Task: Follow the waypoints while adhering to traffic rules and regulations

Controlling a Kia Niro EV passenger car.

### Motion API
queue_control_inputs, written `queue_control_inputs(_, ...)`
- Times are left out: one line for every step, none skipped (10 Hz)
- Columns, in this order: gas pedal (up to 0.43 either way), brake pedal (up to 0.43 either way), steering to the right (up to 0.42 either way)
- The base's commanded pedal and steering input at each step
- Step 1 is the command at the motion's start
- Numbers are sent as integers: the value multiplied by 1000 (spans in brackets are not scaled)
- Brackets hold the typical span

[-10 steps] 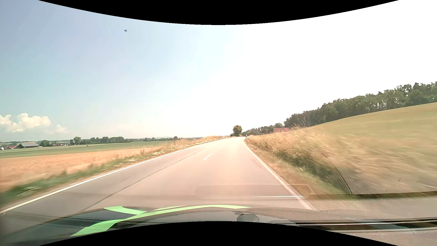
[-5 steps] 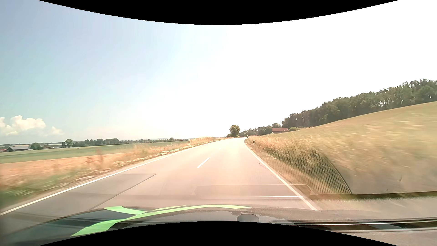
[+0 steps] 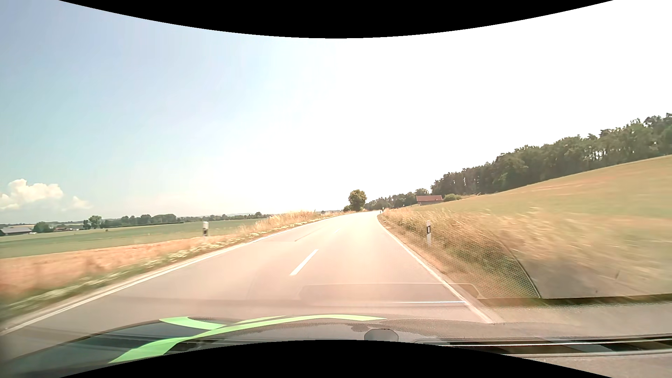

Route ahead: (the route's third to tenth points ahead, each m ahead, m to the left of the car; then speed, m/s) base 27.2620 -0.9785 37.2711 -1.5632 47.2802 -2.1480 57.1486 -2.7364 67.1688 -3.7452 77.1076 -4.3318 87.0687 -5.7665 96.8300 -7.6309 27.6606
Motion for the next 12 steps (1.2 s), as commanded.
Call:
queue_control_inputs(358,0,6)
queue_control_inputs(370,0,7)
queue_control_inputs(370,0,7)
queue_control_inputs(370,0,8)
queue_control_inputs(358,0,8)
queue_control_inputs(299,0,8)
queue_control_inputs(268,0,8)
queue_control_inputs(268,0,8)
queue_control_inputs(280,0,9)
queue_control_inputs(299,0,10)
queue_control_inputs(319,0,10)
queue_control_inputs(331,0,10)
